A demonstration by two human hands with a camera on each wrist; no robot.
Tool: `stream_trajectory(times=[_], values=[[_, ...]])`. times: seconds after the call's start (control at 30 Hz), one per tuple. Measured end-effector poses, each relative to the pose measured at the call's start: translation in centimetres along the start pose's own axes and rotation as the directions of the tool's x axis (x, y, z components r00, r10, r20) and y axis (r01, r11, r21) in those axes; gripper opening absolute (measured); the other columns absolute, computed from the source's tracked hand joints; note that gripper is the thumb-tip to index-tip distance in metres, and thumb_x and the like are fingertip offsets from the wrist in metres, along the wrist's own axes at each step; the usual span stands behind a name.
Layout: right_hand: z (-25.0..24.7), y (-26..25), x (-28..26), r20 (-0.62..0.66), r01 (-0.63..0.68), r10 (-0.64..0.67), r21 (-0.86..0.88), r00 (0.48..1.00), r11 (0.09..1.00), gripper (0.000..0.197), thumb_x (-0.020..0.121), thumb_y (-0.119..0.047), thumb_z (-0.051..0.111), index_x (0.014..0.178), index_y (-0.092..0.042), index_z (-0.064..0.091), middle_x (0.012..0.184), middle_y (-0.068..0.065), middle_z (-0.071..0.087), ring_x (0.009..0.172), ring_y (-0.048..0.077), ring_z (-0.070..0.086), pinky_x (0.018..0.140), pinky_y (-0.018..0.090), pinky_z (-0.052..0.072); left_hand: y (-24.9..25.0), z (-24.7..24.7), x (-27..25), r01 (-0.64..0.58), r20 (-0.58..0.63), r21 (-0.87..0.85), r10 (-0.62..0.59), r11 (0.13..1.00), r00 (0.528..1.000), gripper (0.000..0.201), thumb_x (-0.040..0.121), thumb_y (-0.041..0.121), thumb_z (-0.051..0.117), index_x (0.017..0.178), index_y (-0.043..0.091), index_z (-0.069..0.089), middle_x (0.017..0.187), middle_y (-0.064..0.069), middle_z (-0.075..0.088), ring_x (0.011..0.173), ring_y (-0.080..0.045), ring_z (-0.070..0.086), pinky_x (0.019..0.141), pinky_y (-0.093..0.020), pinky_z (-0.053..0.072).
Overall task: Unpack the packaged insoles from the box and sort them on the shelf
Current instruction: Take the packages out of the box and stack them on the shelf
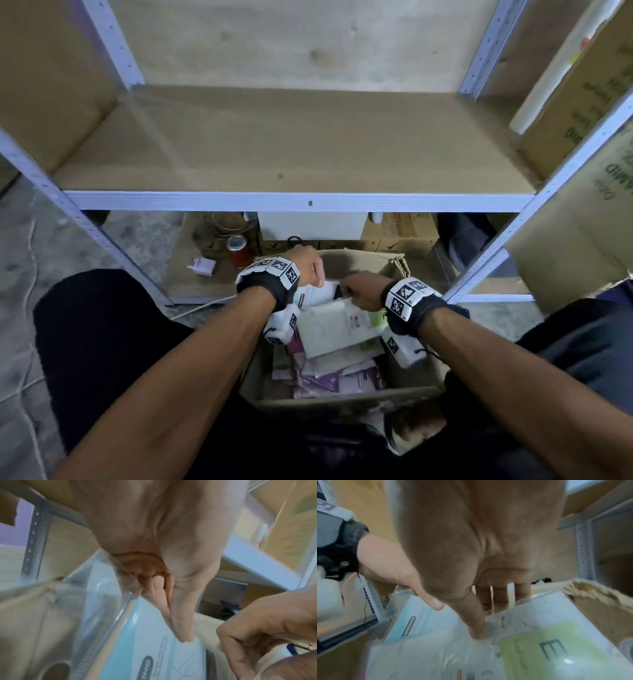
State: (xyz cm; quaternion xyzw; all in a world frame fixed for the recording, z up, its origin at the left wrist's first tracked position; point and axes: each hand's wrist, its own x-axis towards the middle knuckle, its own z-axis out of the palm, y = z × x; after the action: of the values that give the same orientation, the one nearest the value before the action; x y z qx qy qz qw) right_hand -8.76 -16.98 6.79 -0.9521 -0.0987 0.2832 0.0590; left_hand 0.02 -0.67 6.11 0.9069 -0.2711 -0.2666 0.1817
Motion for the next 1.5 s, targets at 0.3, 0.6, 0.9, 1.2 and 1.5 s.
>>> stream_trajectory(times=[0.3, 0.6, 0.9, 1.2, 1.5], values=[[-7.8, -1.3, -4.6, -0.189, 0.056, -0.055, -0.003, 0.98, 0.998, 0.011, 0.088, -0.007, 0.052, 0.093, -0.016, 0.051, 0.099, 0.001, 0.057, 0.089, 0.021, 0.049, 0.076, 0.028, 0.037, 4.6, -8.7, -5.5, -0.105, -0.113, 0.115, 0.118, 0.988, 0.987, 0.012, 0.085, 0.009, 0.069, 0.089, 0.012, 0.079, 0.1, -0.002, 0.077, 0.093, -0.02, 0.069, 0.081, -0.029, 0.056], [-13.7, 0.7, -9.3, -0.441, 0.111, -0.017, 0.189, 0.897, 0.976, 0.015, 0.092, -0.007, 0.057, 0.106, -0.005, 0.062, 0.107, 0.01, 0.067, 0.097, 0.028, 0.061, 0.085, 0.033, 0.047, 3.7, -17.1, -9.7, -0.123, -0.263, -0.062, 0.102, 0.99, 0.959, 0.005, 0.089, 0.017, 0.074, 0.094, 0.016, 0.076, 0.106, -0.001, 0.072, 0.103, -0.017, 0.066, 0.091, -0.023, 0.05], [-15.7, 3.1, -10.0, -0.514, 0.277, 0.127, 0.635, 0.848, 0.722, 0.006, 0.092, 0.0, 0.061, 0.096, -0.004, 0.058, 0.091, 0.011, 0.058, 0.083, 0.019, 0.051, 0.073, 0.024, 0.042, -1.4, -20.6, -10.1, -0.143, -0.348, -0.727, -0.181, 0.671, 0.92, 0.007, 0.098, 0.01, 0.059, 0.101, 0.006, 0.065, 0.114, -0.019, 0.065, 0.073, -0.019, 0.069, 0.061, -0.03, 0.061], [-17.6, 1.8, -4.9, -0.398, 0.279, 0.381, 0.902, 0.835, 0.33, 0.016, 0.093, -0.004, 0.062, 0.079, -0.006, 0.055, 0.082, 0.015, 0.056, 0.072, 0.024, 0.053, 0.058, 0.029, 0.042, -5.5, -19.8, -4.4, -0.162, -0.45, -0.825, -0.456, 0.541, 0.768, 0.034, 0.102, 0.01, 0.054, 0.133, -0.002, 0.058, 0.135, -0.024, 0.059, 0.094, -0.027, 0.059, 0.059, -0.029, 0.053], [-21.1, -1.1, 2.8, -0.291, 0.175, 0.421, 0.94, 0.859, 0.293, 0.02, 0.093, -0.006, 0.063, 0.106, 0.008, 0.06, 0.112, 0.025, 0.067, 0.105, 0.038, 0.067, 0.094, 0.052, 0.053, -10.0, -21.2, 0.1, -0.039, -0.606, -0.65, -0.486, 0.759, 0.63, 0.032, 0.098, 0.002, 0.053, 0.129, -0.001, 0.062, 0.132, -0.02, 0.063, 0.121, -0.034, 0.06, 0.081, -0.018, 0.042]])
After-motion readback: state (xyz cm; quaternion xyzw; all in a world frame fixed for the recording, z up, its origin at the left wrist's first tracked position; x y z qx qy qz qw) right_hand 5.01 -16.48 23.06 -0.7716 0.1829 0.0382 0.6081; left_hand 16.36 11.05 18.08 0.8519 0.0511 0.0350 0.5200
